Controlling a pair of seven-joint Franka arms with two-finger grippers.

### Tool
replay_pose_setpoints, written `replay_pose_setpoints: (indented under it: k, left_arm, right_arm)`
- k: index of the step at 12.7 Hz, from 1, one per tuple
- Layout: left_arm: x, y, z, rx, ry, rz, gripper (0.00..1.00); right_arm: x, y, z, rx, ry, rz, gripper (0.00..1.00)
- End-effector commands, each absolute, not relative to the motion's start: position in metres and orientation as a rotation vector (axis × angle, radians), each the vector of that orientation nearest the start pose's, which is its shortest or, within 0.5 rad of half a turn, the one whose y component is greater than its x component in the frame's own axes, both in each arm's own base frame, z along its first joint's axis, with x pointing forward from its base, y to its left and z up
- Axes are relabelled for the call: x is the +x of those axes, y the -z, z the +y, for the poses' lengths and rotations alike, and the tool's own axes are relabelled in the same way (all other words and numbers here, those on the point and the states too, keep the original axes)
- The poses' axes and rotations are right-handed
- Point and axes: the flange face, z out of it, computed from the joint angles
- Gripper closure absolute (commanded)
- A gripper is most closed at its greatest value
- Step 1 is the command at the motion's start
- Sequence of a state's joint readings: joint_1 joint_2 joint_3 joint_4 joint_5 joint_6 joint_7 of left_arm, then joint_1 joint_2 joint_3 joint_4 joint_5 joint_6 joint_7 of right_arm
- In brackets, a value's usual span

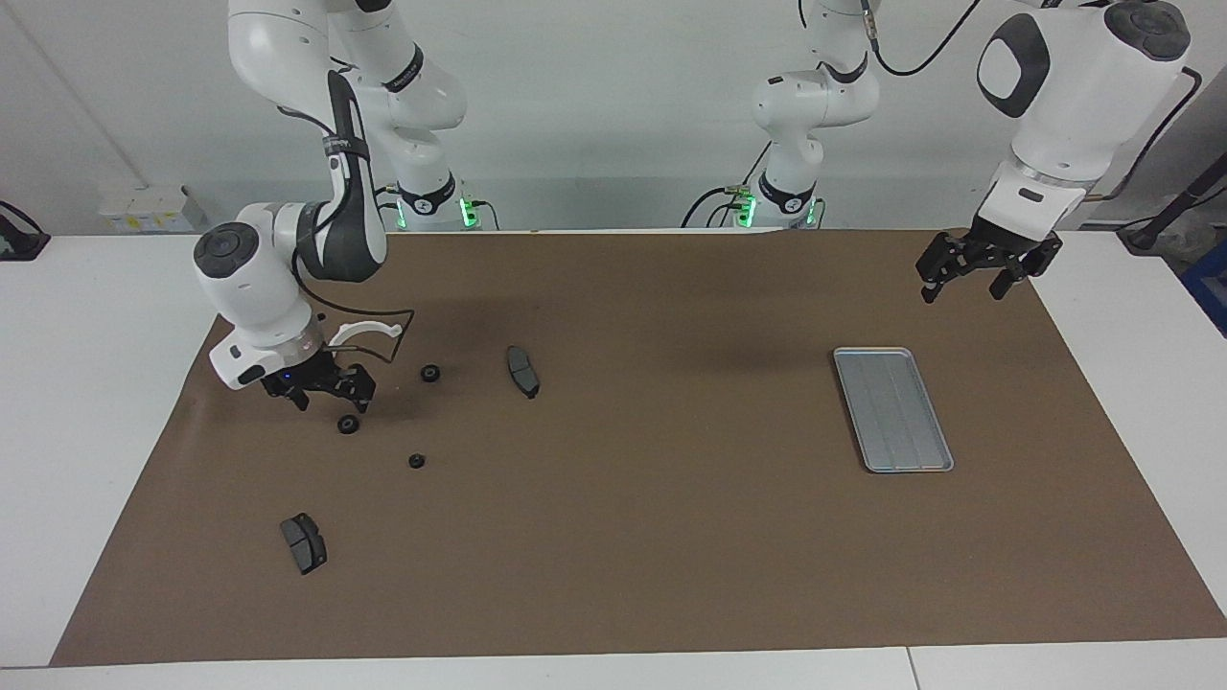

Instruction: Pick bearing gear from pile to tray

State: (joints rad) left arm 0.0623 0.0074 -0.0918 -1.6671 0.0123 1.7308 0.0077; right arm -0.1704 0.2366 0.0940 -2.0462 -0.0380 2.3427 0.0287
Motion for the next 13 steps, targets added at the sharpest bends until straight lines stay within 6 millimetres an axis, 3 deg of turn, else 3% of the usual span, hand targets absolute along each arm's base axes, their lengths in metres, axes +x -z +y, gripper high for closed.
replay_pose_setpoints:
  k: [1, 4, 7, 10, 13]
  left_arm:
    - [0.564, -0.594, -0.013, -3.117, 0.079, 0.064, 0.00]
    - [0.564, -0.594, -0.013, -3.117, 0.079, 0.062, 0.00]
    - [0.564, -0.594, -0.013, -3.117, 0.079, 0.064, 0.00]
    - [0.564, -0.594, -0.013, -3.117, 0.079, 0.062, 0.00]
    - [0.564, -0.594, -0.013, -3.117, 0.079, 0.064, 0.00]
  right_arm:
    - [0.595, -0.309, -0.049, -3.130, 0.138, 0.096, 0.00]
    - [0.589, -0.292, -0.048, -3.130, 0.121, 0.092, 0.02]
    - [0.580, -0.287, -0.047, -3.131, 0.073, 0.090, 0.12]
    - [0.575, -0.283, -0.046, -3.132, 0.059, 0.085, 0.28]
    - [0.575, -0.285, -0.045, -3.132, 0.058, 0.085, 0.62]
